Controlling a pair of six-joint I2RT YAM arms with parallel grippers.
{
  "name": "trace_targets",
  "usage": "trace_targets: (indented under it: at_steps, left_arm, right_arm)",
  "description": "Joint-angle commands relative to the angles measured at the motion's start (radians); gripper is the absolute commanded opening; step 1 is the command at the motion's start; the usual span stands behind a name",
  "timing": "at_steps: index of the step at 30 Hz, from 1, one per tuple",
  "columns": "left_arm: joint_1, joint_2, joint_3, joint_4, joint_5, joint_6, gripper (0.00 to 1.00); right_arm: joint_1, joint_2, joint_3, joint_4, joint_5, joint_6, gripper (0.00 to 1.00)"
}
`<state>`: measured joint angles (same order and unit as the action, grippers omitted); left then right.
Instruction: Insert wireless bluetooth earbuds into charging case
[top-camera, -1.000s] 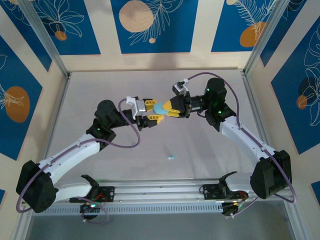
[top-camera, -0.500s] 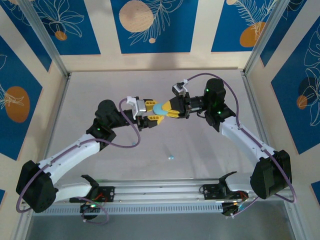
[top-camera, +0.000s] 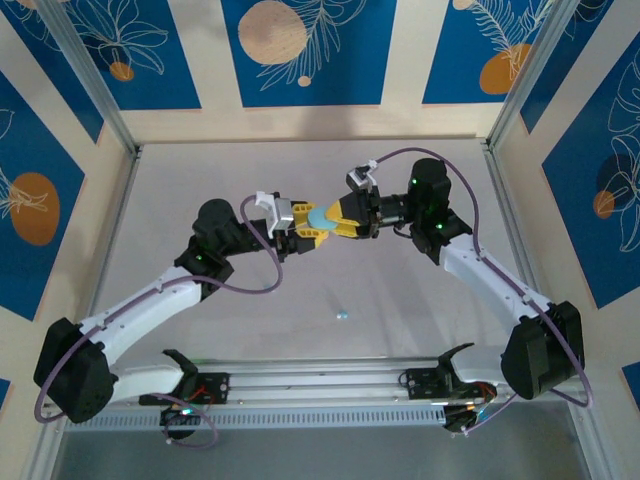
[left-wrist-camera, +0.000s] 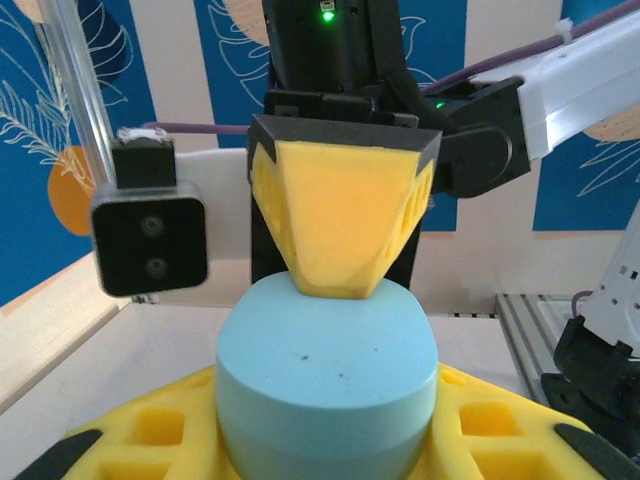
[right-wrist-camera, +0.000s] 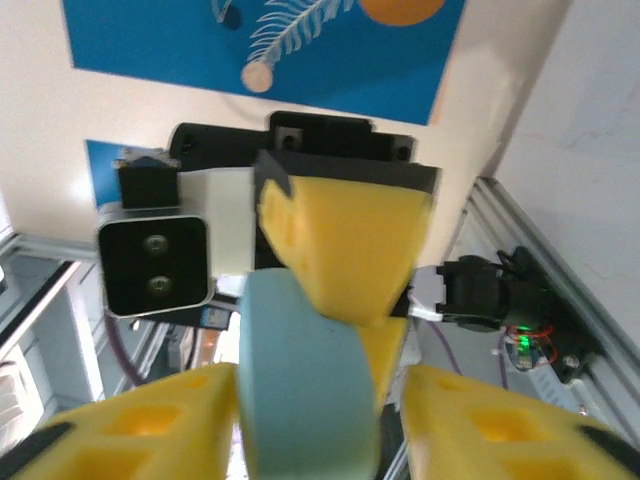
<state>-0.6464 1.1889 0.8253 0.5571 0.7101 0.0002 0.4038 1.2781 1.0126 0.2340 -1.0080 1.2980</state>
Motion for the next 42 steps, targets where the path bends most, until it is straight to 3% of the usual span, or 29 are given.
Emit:
trace_targets:
  at_steps: [1,8,11,15,23,29,42]
  left_arm:
    - [-0.007,-0.015,0.012,0.028,0.000,-0.014,0.24]
    - [-0.015,-0.022,-0.027,0.004,-0.030,-0.133,0.21]
    - [-0.023,-0.022,-0.037,0.005,-0.026,-0.176,0.21]
    - [-0.033,-0.017,-0.043,0.010,-0.010,-0.207,0.21]
    - [-0.045,0.005,-0.034,0.045,0.012,-0.228,0.21]
    - [-0.048,-0.002,-0.035,-0.002,0.037,-0.186,0.21]
    - [-0.051,-0.041,-0.043,-0.069,0.068,-0.082,0.21]
  right_arm:
    - [-0.014,-0.067,0.066,-0.360,0.148,-0.269,0.59]
    - [-0.009,-0.227,0.092,-0.586,0.476,-0.651,0.66]
    - [0.029,-0.275,0.063,-0.596,0.536,-0.833,0.66]
    - [0.093,-0.281,0.071,-0.645,0.610,-0.943,0.67]
    - [0.145,-0.242,0.107,-0.679,0.627,-0.984,0.67]
    - [0.141,-0.238,0.096,-0.653,0.686,-0.922,0.67]
    - [0.049,-0.167,0.116,-0.649,0.552,-0.762,0.65]
